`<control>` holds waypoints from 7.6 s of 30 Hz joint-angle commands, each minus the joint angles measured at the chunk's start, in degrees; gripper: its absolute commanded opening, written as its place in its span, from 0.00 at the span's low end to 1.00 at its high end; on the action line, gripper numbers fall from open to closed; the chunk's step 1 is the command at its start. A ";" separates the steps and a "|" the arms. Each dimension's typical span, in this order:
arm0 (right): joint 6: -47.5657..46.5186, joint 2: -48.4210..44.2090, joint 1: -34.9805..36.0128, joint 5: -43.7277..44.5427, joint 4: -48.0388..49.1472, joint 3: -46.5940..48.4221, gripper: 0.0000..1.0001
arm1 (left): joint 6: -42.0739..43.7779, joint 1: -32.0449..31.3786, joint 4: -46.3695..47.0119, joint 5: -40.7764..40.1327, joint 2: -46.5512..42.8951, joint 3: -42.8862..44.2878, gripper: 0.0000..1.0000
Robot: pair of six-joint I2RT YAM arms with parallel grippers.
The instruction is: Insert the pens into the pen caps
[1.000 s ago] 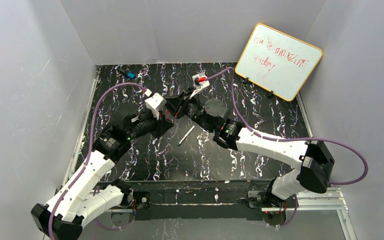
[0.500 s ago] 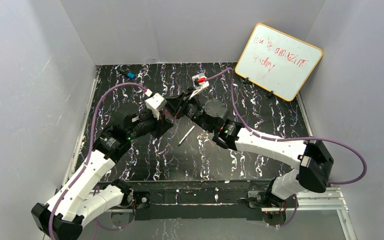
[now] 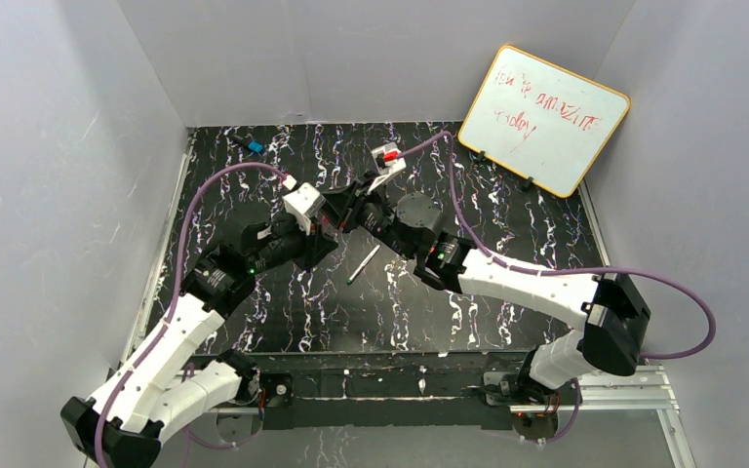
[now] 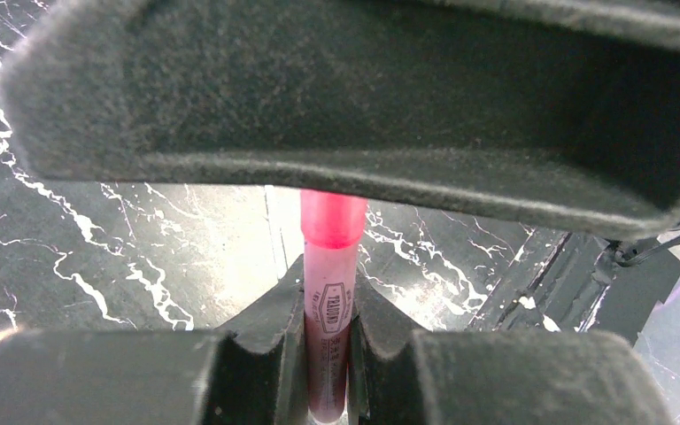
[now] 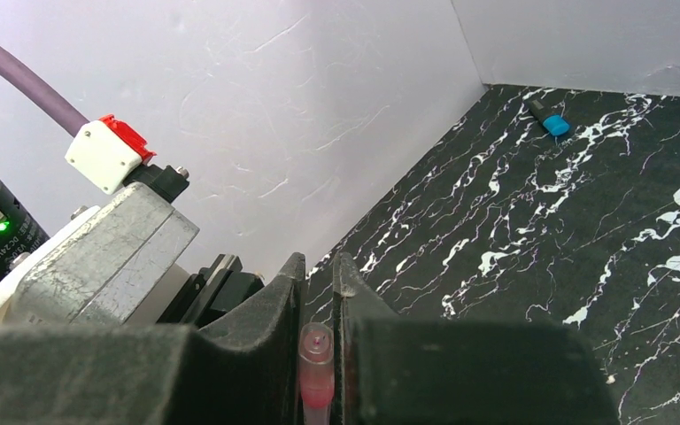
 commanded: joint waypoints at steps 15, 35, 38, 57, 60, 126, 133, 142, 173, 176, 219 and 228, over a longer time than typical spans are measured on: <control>-1.38 8.81 9.75 -22.00 -33.80 0.79 0.24 | -7.98 1.37 11.64 -13.37 -5.23 -1.47 0.00; -2.80 -1.45 2.20 5.32 -18.27 5.92 0.73 | -12.48 3.40 7.32 -13.19 8.40 -9.81 0.00; -2.93 -6.64 -0.94 5.17 -16.53 2.50 0.76 | -13.08 4.44 8.76 -11.32 12.42 -9.60 0.00; -3.15 -24.72 -5.50 6.34 -23.51 -11.13 0.80 | -18.22 9.32 0.95 -21.09 41.51 0.92 0.07; -3.83 -25.97 -5.57 6.96 -24.32 -11.54 0.80 | -18.44 9.43 -0.51 -23.95 43.55 2.07 0.15; 29.65 -6.12 -21.32 -8.74 -47.51 2.50 0.82 | -1.29 11.45 -1.01 -21.14 20.06 -0.63 0.70; 46.95 26.19 -25.72 -26.06 -70.64 33.82 0.78 | -1.40 11.43 -1.52 -22.12 14.35 -1.38 0.71; 53.99 37.09 -18.69 -21.23 -85.61 39.86 0.71 | -1.27 11.47 -3.67 -24.66 8.93 -0.99 0.73; 55.10 43.96 -20.89 -14.59 -92.22 47.25 0.53 | -1.36 11.44 -4.08 -22.34 7.33 -0.81 0.75; 54.79 43.51 -21.10 -13.91 -91.73 46.51 0.53 | -1.27 11.47 -4.04 -22.74 7.33 -0.82 0.76; 30.32 35.79 -23.63 -26.86 -64.10 35.34 0.01 | -1.49 11.46 -2.01 -6.03 6.53 -0.95 0.82; 5.28 15.77 -24.31 -40.75 -44.34 24.82 0.01 | -4.14 11.46 1.22 15.83 10.83 1.17 0.75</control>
